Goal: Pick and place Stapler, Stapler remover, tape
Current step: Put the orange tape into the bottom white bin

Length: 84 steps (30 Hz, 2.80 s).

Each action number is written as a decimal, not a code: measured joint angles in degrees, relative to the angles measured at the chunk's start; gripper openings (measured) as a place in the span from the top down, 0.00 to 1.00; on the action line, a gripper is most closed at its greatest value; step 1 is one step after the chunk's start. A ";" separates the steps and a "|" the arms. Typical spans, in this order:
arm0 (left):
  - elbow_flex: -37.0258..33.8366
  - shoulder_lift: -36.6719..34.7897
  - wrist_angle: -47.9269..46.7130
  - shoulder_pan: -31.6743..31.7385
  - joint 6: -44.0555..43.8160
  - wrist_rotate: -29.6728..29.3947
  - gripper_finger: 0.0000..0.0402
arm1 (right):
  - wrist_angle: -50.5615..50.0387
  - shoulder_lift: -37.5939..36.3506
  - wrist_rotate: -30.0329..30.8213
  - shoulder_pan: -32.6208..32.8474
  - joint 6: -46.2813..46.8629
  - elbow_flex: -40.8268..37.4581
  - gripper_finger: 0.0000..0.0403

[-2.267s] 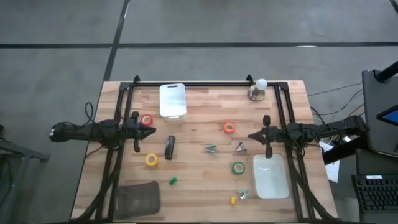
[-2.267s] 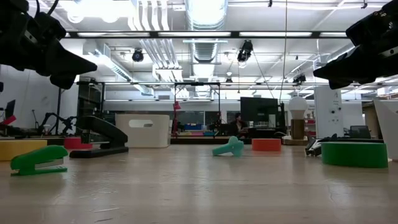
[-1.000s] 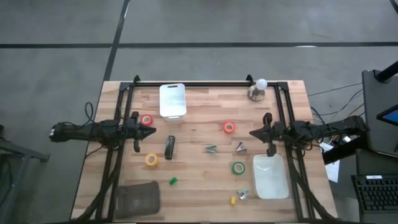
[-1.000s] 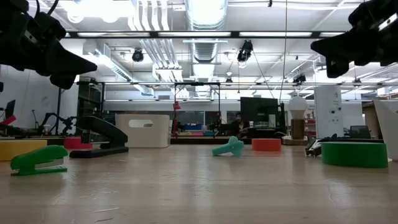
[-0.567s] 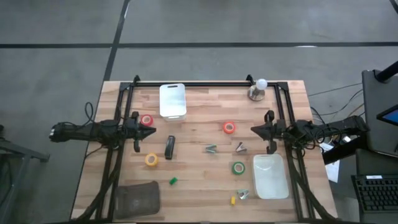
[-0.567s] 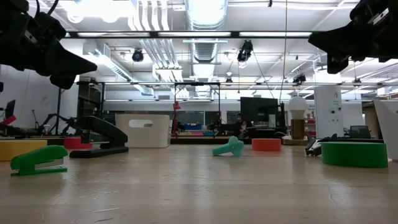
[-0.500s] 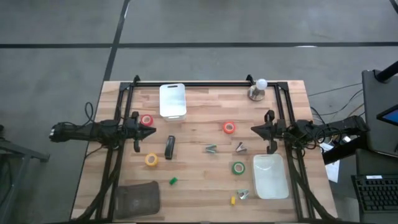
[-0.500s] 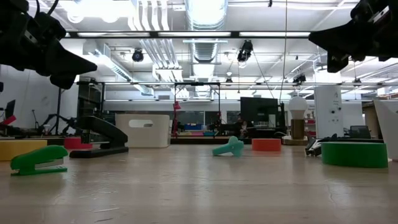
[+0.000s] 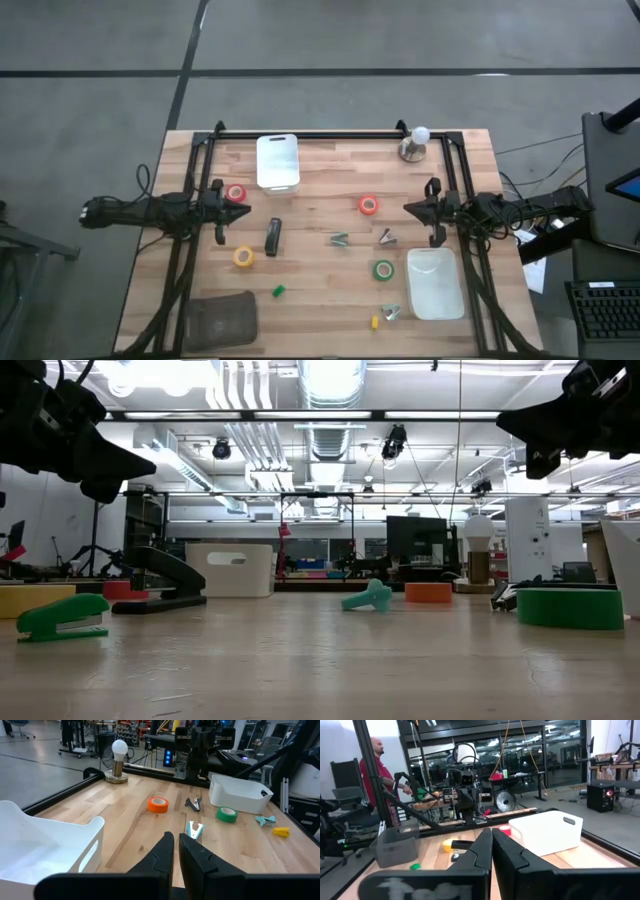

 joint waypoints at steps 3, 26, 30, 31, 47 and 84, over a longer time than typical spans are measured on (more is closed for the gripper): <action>0.00 -0.01 0.00 -0.01 0.02 -0.01 0.92 | -0.13 0.00 0.01 0.00 -0.18 0.00 0.98; 0.00 0.00 0.00 -0.02 0.01 -0.01 0.92 | -0.78 2.59 0.44 0.00 2.17 0.00 0.98; 0.00 -0.02 0.00 0.00 0.00 -0.01 0.92 | -0.77 4.68 2.90 -0.02 1.77 0.00 0.98; 0.00 -0.01 0.00 -0.02 0.00 -0.01 0.92 | -0.80 5.20 3.35 -0.02 1.77 0.00 0.98; 0.00 0.00 0.00 0.00 0.00 0.00 0.92 | -0.56 10.43 4.40 0.00 7.04 0.00 0.98; 0.00 -0.01 0.17 0.00 0.01 -0.01 0.92 | -4.03 54.68 16.51 -7.66 19.72 24.44 0.48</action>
